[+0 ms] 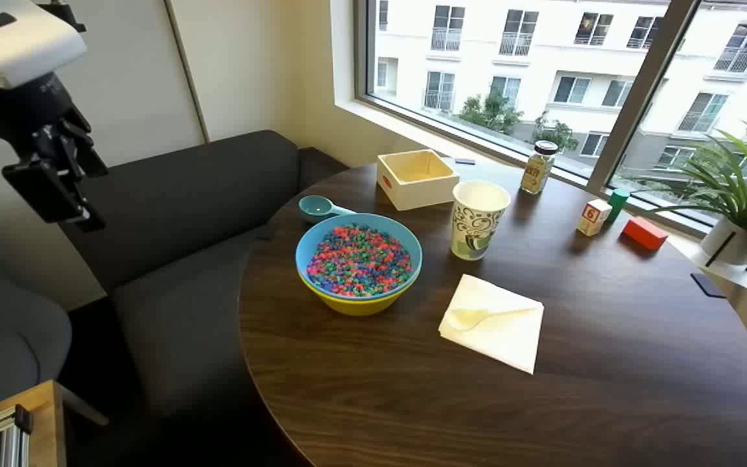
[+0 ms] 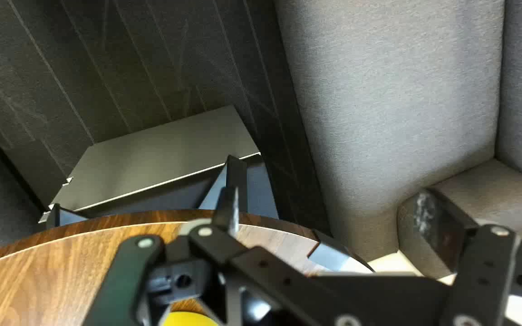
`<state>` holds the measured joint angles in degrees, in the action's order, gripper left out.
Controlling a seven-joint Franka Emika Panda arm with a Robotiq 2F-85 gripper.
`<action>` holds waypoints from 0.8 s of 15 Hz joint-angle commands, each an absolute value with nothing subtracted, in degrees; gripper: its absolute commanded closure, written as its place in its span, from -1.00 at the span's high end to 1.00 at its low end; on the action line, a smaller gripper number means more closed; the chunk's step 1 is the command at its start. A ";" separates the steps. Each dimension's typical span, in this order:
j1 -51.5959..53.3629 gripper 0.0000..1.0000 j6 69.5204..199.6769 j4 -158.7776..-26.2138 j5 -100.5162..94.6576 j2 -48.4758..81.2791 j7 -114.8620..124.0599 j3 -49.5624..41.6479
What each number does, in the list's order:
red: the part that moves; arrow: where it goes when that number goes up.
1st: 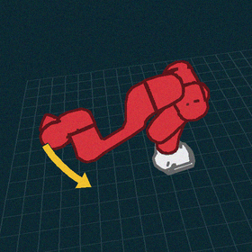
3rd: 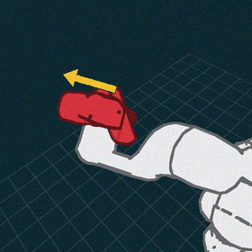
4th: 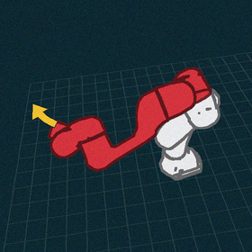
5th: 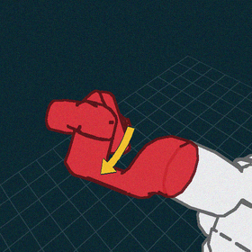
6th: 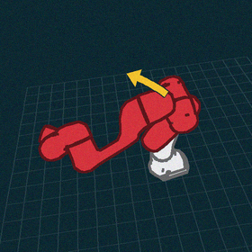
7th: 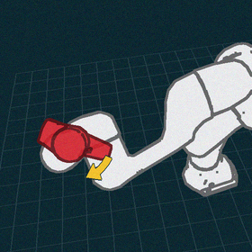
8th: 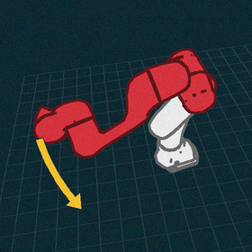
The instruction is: Get some content from the blue bowl, put it on the white spoon and then put it back in the blue bowl
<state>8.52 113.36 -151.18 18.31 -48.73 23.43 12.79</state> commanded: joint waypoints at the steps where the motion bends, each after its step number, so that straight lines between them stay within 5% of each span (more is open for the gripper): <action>1: 7.91 1.00 113.05 -151.01 18.67 -48.79 23.07 13.20; 12: -0.35 1.00 117.60 -147.83 6.11 -48.24 19.63 10.82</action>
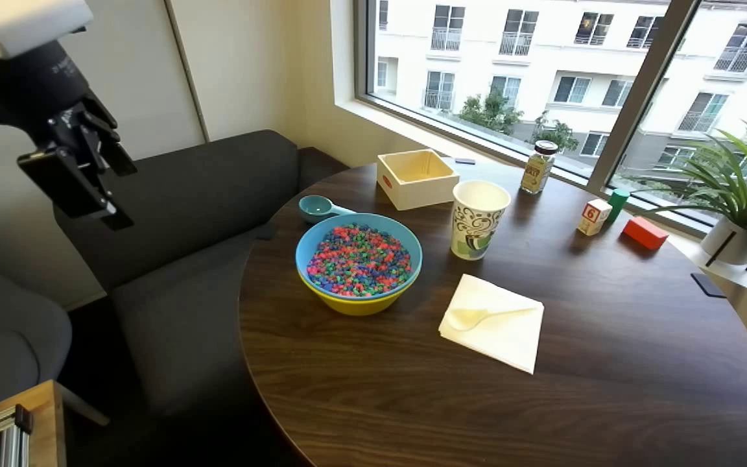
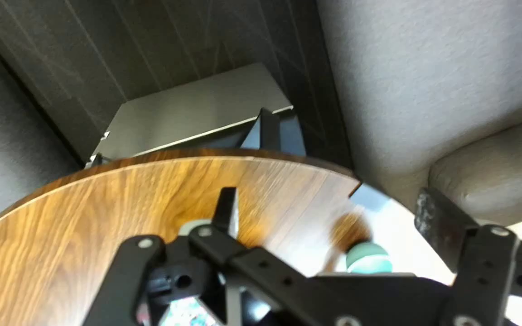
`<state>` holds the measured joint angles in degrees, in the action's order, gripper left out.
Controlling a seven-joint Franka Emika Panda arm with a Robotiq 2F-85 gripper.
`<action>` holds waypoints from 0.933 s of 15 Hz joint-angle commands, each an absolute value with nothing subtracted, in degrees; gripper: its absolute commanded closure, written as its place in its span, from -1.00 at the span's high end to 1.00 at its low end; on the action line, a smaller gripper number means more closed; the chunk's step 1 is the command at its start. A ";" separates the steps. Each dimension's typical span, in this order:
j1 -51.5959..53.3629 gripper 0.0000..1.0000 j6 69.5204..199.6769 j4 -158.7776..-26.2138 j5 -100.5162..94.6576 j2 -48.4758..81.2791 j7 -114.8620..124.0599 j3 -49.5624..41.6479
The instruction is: Get some content from the blue bowl, put it on the white spoon and then put it back in the blue bowl
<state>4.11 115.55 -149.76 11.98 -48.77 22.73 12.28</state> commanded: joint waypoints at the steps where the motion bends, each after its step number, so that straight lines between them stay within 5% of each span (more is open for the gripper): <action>1: -1.56 1.00 119.20 -147.34 4.07 -47.75 18.66 10.12; 6: -5.28 1.00 129.87 -146.15 -0.87 -40.18 15.42 8.04; 14: -4.51 1.00 129.18 -146.91 0.07 -42.30 15.91 7.38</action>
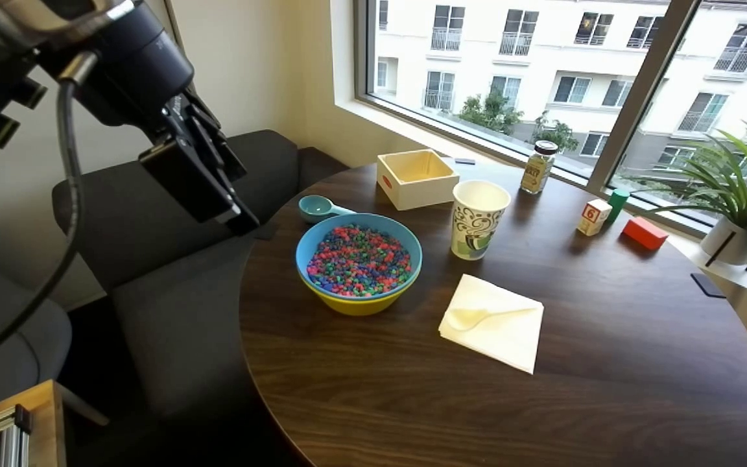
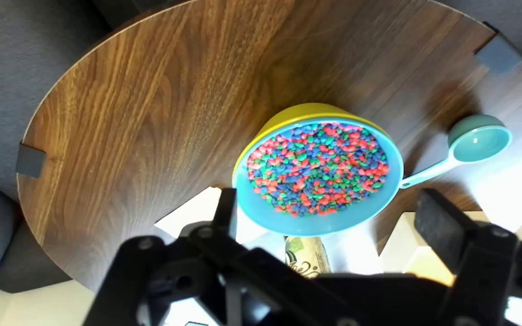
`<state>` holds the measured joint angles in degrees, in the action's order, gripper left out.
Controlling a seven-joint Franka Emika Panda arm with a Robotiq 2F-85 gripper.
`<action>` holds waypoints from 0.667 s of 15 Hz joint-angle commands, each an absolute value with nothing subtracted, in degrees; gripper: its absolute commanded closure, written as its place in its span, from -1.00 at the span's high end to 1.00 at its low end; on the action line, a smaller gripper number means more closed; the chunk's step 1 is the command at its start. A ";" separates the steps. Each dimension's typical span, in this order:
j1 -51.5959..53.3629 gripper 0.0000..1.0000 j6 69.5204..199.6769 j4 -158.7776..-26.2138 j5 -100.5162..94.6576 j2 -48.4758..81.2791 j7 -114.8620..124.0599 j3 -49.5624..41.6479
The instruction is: Get some content from the blue bowl, put it on the white spoon and then put it back in the blue bowl
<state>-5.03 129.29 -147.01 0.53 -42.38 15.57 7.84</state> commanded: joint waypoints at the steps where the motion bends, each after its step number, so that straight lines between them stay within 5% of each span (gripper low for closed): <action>1: -4.51 1.00 129.18 -146.91 0.07 -42.42 15.90 7.39; 10: 3.02 1.00 137.47 -138.20 7.81 -25.55 -3.17 -4.38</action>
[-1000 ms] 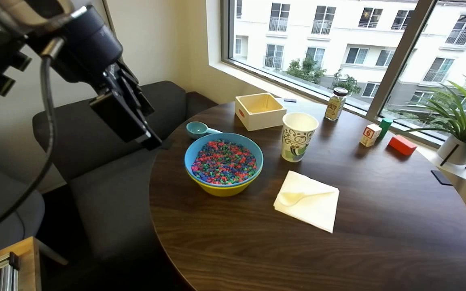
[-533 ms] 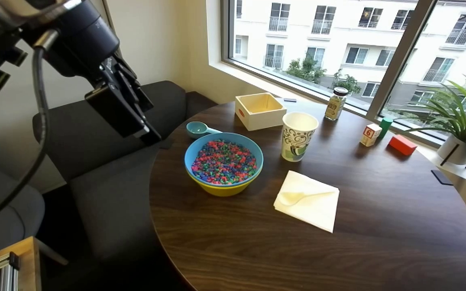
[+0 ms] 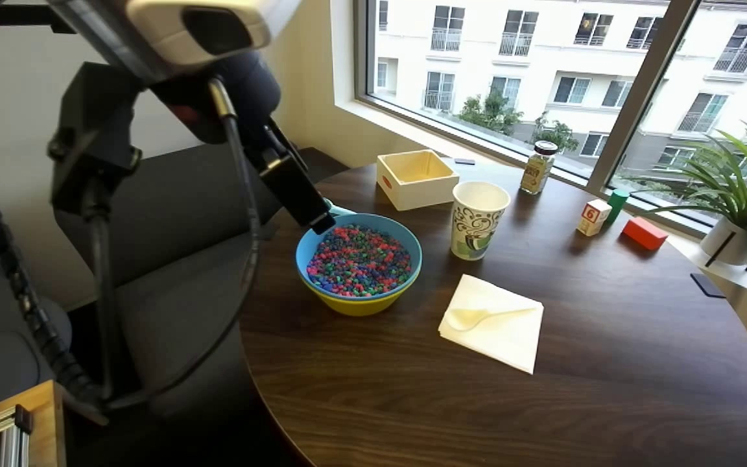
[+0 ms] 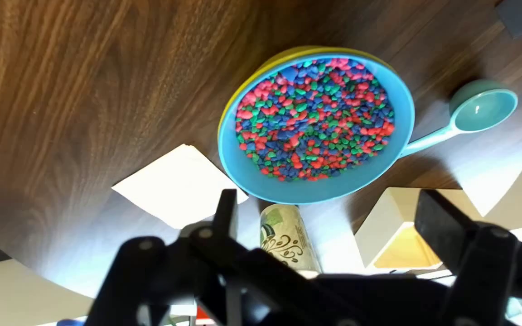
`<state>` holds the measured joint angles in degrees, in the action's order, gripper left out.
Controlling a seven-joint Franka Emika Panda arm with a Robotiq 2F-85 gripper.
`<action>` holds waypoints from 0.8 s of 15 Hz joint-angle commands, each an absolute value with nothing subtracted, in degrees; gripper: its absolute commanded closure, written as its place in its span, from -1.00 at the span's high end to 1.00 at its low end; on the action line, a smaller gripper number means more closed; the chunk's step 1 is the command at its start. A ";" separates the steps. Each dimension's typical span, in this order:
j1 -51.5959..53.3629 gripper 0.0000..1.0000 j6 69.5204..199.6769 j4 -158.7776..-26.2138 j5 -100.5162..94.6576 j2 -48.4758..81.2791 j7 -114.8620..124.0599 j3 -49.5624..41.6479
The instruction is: Get some content from the blue bowl, put it on the white spoon and then put it back in the blue bowl
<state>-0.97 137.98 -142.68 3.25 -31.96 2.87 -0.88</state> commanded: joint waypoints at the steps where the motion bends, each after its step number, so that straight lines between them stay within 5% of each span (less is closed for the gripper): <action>1: 3.64 1.00 136.88 -137.22 9.15 -24.18 -4.85 -5.00; 12: 3.10 1.00 140.38 -134.57 7.39 -11.38 -9.65 -2.64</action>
